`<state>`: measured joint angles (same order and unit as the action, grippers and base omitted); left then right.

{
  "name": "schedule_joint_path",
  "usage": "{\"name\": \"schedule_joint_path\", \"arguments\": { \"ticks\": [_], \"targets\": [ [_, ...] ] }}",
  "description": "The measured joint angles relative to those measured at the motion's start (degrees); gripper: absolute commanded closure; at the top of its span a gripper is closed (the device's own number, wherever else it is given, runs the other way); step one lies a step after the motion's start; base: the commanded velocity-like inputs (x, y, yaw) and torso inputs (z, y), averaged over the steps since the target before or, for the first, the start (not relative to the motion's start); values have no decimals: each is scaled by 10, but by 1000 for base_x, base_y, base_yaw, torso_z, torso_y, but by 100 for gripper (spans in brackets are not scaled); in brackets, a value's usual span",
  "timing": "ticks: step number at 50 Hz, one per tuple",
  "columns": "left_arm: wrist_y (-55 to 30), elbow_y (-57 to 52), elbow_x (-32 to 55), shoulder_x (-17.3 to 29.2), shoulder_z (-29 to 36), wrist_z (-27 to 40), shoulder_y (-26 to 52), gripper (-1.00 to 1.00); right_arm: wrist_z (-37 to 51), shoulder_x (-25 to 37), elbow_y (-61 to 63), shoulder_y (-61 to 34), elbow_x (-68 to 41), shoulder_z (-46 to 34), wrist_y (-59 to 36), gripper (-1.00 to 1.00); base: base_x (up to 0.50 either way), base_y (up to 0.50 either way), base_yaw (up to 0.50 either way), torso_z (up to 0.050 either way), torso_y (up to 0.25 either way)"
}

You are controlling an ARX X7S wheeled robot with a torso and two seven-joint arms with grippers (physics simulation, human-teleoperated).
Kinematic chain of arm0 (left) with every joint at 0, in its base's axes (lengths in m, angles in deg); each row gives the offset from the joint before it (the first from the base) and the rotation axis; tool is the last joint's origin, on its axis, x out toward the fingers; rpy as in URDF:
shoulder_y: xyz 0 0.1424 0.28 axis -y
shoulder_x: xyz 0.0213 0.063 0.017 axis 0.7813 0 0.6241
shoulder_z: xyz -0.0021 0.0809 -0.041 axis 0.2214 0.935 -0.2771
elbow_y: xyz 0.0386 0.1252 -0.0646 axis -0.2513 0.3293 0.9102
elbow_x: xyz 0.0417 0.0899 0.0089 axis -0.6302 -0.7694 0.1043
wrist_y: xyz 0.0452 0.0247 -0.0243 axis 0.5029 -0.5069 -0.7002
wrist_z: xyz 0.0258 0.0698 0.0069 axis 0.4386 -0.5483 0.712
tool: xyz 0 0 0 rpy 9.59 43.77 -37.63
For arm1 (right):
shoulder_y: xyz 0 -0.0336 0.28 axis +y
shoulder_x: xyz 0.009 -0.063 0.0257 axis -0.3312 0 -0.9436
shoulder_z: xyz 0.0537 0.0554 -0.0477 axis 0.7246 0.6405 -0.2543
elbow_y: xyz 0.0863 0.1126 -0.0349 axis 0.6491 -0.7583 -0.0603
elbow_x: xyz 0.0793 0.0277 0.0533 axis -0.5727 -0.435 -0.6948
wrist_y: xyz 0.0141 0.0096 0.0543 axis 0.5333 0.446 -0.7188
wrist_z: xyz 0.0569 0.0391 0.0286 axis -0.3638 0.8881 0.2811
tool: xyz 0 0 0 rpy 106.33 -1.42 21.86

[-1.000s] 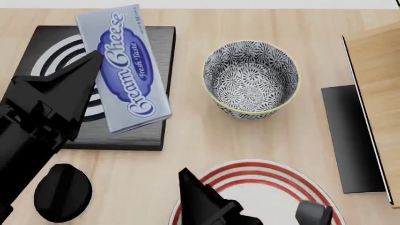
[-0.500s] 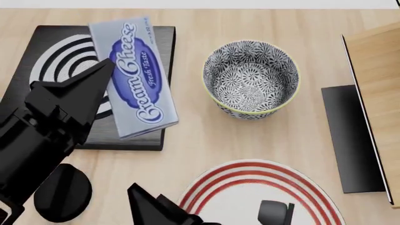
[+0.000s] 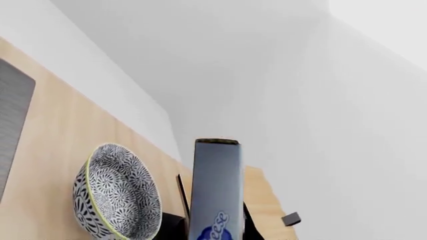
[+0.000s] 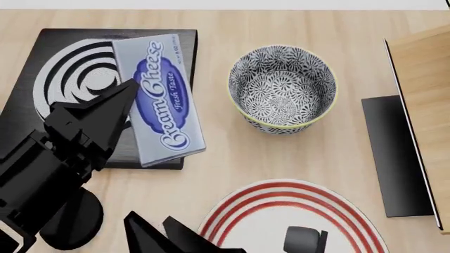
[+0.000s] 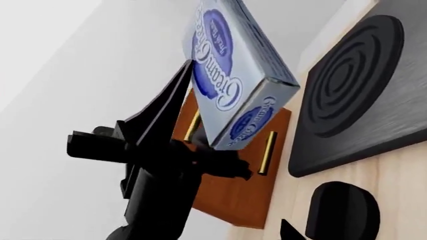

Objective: Pick up the cream cheese and put it in the bowl.

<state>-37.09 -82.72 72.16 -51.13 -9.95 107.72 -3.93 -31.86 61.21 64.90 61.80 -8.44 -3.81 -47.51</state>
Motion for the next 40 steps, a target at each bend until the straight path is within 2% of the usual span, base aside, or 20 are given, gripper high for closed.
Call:
{"name": "schedule_joint_path", "arguments": {
  "ticks": [40],
  "targets": [
    [-1,8,-6,9,14,-11,-5,100,-4,5,-22,-18,29,19,26,-100,0,0,0,0,1]
  ]
}}
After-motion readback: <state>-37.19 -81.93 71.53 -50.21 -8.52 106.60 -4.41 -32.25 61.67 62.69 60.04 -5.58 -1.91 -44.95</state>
